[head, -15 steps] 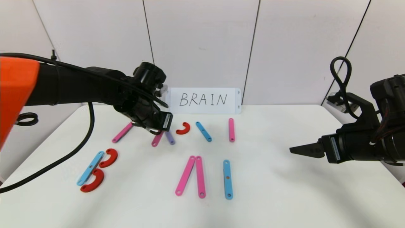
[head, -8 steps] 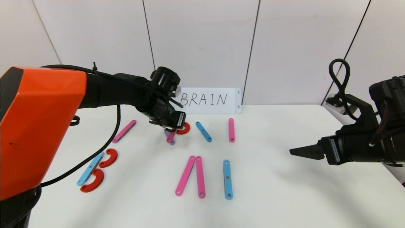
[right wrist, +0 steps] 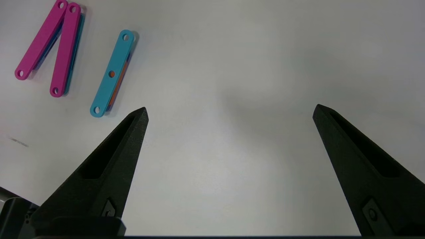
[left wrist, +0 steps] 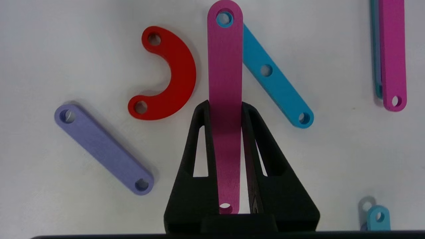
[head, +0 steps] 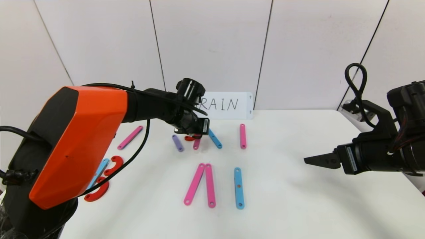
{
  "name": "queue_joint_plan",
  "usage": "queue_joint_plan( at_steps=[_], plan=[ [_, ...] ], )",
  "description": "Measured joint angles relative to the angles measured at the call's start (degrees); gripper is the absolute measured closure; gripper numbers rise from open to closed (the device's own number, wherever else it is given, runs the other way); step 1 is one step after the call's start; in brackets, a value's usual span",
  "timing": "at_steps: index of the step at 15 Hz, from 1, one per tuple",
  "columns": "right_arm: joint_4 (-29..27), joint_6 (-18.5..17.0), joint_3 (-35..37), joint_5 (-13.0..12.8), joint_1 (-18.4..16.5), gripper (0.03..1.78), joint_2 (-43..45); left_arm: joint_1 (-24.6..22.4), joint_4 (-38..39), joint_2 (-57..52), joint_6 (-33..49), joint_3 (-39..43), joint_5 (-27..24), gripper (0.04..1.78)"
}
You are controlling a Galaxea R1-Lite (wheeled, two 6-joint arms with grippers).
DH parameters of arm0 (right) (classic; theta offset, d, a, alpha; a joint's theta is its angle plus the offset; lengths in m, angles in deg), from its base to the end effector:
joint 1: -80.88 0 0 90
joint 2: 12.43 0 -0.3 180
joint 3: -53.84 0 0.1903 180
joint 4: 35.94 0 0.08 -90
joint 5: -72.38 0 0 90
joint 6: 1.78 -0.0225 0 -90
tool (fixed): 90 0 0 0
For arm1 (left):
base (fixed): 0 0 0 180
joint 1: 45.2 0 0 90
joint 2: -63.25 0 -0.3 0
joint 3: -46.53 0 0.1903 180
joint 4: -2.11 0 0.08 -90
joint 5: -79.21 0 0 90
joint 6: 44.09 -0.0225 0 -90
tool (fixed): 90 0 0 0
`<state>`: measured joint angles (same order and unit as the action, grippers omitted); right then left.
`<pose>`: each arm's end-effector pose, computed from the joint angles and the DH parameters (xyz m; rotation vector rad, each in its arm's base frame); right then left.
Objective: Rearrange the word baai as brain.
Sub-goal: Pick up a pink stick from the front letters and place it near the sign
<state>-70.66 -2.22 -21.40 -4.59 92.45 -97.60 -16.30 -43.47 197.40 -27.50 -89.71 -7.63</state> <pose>0.2289 0.0520 0.1945 0.0172 0.7866 0.4043 0.4151 -0.2277 0.1517 -0.0606 0.7880 -0.3162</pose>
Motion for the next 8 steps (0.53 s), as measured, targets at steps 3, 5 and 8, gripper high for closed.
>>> queue_joint_plan(
  at_steps=[3,5,8],
  plan=[
    [0.0,0.0,0.2,0.0,0.0,0.07,0.1,0.6,2.8,2.2,0.6,-0.2,3.2,1.55],
    [0.1,0.1,0.4,0.0,0.2,0.07,0.1,1.0,5.1,3.6,0.6,-0.2,5.8,1.55],
    [0.1,0.1,0.5,0.0,0.3,0.07,0.1,1.2,7.0,4.8,0.8,-0.3,6.7,1.55]
  ],
)
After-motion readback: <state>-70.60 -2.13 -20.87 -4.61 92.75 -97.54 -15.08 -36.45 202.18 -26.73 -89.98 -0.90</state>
